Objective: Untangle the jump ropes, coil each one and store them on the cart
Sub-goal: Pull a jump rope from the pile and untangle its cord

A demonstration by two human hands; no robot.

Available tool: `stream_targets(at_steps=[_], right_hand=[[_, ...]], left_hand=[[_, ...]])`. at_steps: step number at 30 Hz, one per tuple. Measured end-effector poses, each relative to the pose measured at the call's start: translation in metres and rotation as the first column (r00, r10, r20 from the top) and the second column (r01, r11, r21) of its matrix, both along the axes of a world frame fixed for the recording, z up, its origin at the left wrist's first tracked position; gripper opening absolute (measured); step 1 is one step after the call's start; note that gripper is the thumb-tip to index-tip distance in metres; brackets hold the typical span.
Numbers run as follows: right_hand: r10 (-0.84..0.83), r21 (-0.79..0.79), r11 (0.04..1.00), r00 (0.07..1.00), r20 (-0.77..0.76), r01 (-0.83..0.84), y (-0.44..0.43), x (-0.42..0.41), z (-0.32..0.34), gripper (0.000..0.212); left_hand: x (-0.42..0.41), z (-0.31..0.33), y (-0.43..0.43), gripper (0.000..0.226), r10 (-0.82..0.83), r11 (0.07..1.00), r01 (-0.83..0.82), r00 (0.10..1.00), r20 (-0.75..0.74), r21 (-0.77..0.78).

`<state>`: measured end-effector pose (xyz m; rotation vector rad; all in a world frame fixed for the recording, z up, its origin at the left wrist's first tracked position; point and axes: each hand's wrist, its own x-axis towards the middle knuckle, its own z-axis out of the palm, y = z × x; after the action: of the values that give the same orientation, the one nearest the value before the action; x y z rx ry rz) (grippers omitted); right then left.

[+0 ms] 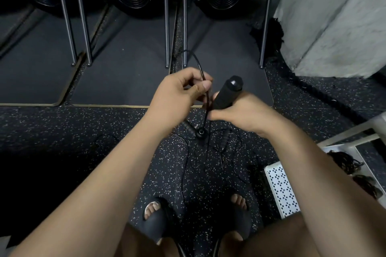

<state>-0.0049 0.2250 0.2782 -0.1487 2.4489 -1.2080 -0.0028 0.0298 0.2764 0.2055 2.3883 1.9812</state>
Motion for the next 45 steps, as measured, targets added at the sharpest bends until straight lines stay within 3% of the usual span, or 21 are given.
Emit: stream_targets(at_steps=[2, 6, 9, 11, 14, 17, 27, 31, 39, 45], right_hand=[[0.046, -0.015, 0.999, 0.998, 0.04, -0.045, -0.002, 0.002, 0.003, 0.009], [0.129, -0.092, 0.988, 0.989, 0.065, -0.123, -0.007, 0.007, 0.005, 0.013], [0.099, -0.074, 0.992, 0.995, -0.004, -0.099, -0.014, 0.006, 0.005, 0.008], [0.06, -0.077, 0.995, 0.997, -0.055, -0.064, -0.018, 0.005, 0.006, 0.007], [-0.001, -0.173, 0.985, 0.992, -0.125, -0.021, -0.017, 0.006, 0.009, 0.005], [-0.084, -0.307, 0.951, 0.982, -0.168, 0.029, -0.009, 0.003, 0.012, 0.003], [-0.274, -0.493, 0.852, 0.952, -0.133, 0.176, 0.006, -0.006, 0.012, 0.007], [-0.269, -0.581, 0.796, 0.959, -0.092, 0.167, 0.004, -0.004, 0.016, 0.015], [-0.458, -0.657, 0.699, 0.882, -0.11, 0.281, 0.014, -0.011, 0.02, 0.001], [-0.567, -0.588, 0.697, 0.818, -0.1, 0.411, 0.01, -0.007, 0.01, 0.015]], left_hand=[[-0.001, 0.004, -0.002, 0.005, 0.04, 0.998, -0.039, 0.999, -0.005, 0.048], [-0.005, 0.006, -0.01, 0.011, 0.095, 0.987, -0.097, 0.995, 0.019, 0.129], [-0.005, 0.007, -0.013, 0.01, 0.134, 0.975, -0.141, 0.99, 0.054, 0.172], [-0.006, 0.008, -0.014, 0.025, 0.168, 0.966, -0.185, 0.98, 0.104, 0.178], [-0.005, 0.005, -0.013, 0.037, 0.17, 0.978, -0.188, 0.968, 0.183, 0.086], [-0.003, -0.001, -0.009, 0.022, 0.097, 0.995, -0.103, 0.97, 0.222, 0.016], [0.005, 0.001, 0.002, 0.022, -0.09, 0.995, 0.085, 0.992, 0.09, 0.061], [0.005, -0.005, 0.005, 0.036, -0.124, 0.987, 0.128, 0.991, 0.046, -0.098], [0.003, -0.02, 0.005, 0.02, -0.073, 0.928, 0.141, 0.976, 0.204, -0.345], [0.01, -0.011, 0.009, 0.033, -0.043, 0.981, 0.09, 0.965, 0.257, -0.173]])
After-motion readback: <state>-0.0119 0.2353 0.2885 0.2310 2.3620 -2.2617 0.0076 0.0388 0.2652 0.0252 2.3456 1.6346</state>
